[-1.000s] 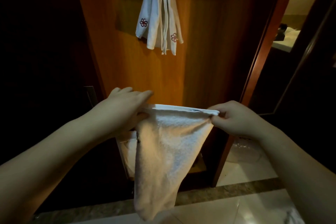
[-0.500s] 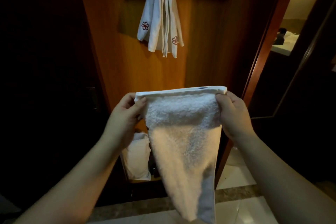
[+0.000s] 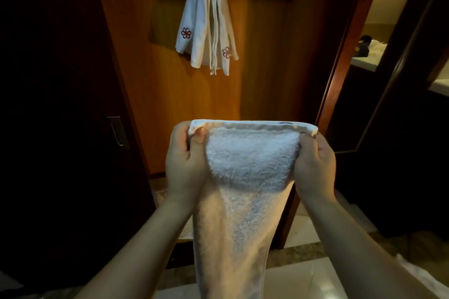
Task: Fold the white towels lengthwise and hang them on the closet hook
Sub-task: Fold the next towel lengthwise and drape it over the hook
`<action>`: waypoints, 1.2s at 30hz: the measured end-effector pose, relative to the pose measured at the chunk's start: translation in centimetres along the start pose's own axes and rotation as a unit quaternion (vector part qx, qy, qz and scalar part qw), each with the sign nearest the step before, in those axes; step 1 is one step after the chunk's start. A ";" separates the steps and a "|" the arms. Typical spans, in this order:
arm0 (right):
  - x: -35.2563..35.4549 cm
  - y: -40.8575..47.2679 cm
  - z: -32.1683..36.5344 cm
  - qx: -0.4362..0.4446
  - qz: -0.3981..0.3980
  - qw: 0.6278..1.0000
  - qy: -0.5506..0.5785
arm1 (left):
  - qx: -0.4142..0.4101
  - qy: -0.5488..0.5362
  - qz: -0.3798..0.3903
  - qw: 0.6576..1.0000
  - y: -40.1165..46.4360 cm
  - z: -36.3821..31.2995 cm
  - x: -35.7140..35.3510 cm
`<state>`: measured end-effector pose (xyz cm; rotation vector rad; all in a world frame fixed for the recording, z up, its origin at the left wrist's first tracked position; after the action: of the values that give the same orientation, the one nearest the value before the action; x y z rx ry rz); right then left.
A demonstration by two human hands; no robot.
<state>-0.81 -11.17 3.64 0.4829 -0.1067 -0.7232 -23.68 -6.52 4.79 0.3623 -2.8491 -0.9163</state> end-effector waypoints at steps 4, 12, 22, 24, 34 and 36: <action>0.5 -0.1 0.2 0.002 0.002 1.000 0.011 | -0.031 0.032 0.027 0.999 0.3 -1.1 0.8; -0.1 0.0 0.8 0.006 0.037 0.999 0.024 | 0.041 -0.121 0.076 0.989 0.4 -0.7 1.4; -0.3 0.3 1.5 0.021 0.051 0.996 0.071 | 0.001 -0.183 0.055 0.982 0.4 -2.0 2.2; -0.4 0.4 1.3 0.004 0.053 0.995 0.080 | 0.066 -0.196 0.094 0.974 0.8 -2.0 2.0; -1.1 0.7 0.4 -0.038 0.193 0.976 0.097 | 0.206 -0.205 0.114 0.950 1.4 -0.2 2.2; -1.3 0.9 -0.2 -0.079 0.257 0.955 0.123 | 0.193 -0.191 0.107 0.956 1.5 -0.2 2.5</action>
<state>-1.18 -9.65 3.98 0.3663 0.0593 -0.1557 -26.29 -6.14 5.92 -0.1073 -3.3352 -0.4204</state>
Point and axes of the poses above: each hand's wrist, its own y-axis towards the middle knuckle, its own x-axis out of the back of the hand, z = x × y, the point moved 4 cm from there along y, towards the middle knuckle, and after that the axes turned 3 degrees about x, right-handed, at the moved point
